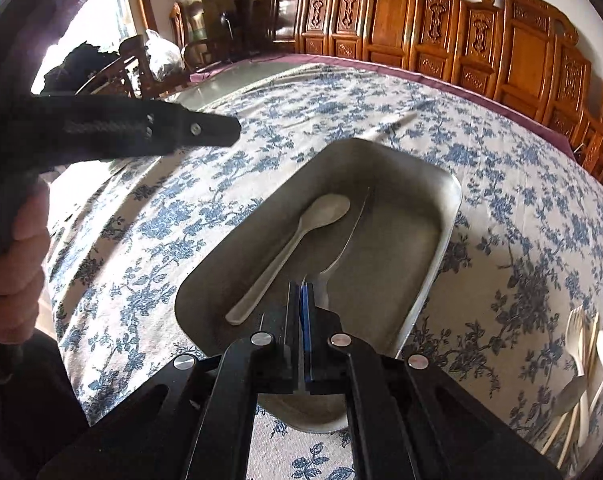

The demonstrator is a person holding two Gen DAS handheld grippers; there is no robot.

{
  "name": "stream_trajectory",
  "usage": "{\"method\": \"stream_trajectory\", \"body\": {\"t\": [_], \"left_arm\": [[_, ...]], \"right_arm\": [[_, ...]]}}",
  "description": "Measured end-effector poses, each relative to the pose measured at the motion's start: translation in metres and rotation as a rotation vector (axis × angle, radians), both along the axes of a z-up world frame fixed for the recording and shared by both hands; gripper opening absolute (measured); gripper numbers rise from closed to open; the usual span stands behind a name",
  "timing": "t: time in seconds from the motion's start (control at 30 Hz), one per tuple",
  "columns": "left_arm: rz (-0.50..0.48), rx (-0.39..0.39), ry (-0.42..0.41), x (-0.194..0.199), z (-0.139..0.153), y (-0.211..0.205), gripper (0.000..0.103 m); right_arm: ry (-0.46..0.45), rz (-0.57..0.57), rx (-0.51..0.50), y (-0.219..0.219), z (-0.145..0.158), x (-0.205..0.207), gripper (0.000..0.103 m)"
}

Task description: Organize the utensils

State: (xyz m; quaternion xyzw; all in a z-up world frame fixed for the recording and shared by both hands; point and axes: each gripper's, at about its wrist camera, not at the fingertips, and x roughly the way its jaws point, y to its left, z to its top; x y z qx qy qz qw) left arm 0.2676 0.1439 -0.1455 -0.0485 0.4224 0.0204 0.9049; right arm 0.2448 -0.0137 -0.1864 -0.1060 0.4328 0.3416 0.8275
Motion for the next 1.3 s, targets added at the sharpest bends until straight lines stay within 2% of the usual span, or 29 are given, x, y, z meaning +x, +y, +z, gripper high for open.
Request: {"method": "stream_trajectory", "body": {"t": [0.2,0.23,0.27,0.33,0.5,0.57,0.7,0.97,1.07,1.3], "left_arm": [[-0.007,0.004,-0.004,-0.001,0.003,-0.004,0.024],[-0.011,0.004,-0.005,-0.002,0.003,-0.006,0.024],[-0.014,0.005,-0.006,-0.002,0.004,-0.007,0.024],[-0.030,0.004,-0.012,-0.004,0.007,-0.012,0.024],[-0.085,-0.012,-0.038,-0.011,0.017,-0.034,0.026],[-0.116,-0.014,-0.047,-0.015,0.020,-0.048,0.033],[-0.193,-0.007,-0.057,-0.024,0.024,-0.084,0.034],[-0.329,0.016,-0.032,-0.032,0.012,-0.152,0.035],[-0.371,0.017,-0.007,-0.033,0.002,-0.176,0.035],[-0.454,0.051,0.070,-0.035,-0.033,-0.221,0.035]], "right_arm": [[0.034,-0.014,0.036,-0.006,-0.001,0.003,0.003],[0.031,-0.014,0.042,-0.008,0.001,0.002,0.005],[0.030,-0.016,0.049,-0.011,0.004,0.001,0.011],[0.031,-0.028,0.070,-0.021,0.011,-0.002,0.014],[-0.022,-0.098,0.112,-0.077,0.039,-0.021,0.014],[-0.045,-0.128,0.096,-0.098,0.043,-0.024,0.017],[-0.095,-0.213,0.036,-0.155,0.049,-0.026,0.018],[-0.118,-0.370,-0.050,-0.247,0.034,-0.012,0.020],[-0.125,-0.409,-0.062,-0.263,0.026,-0.006,0.028],[-0.091,-0.438,-0.060,-0.283,-0.001,0.001,0.028]]}}
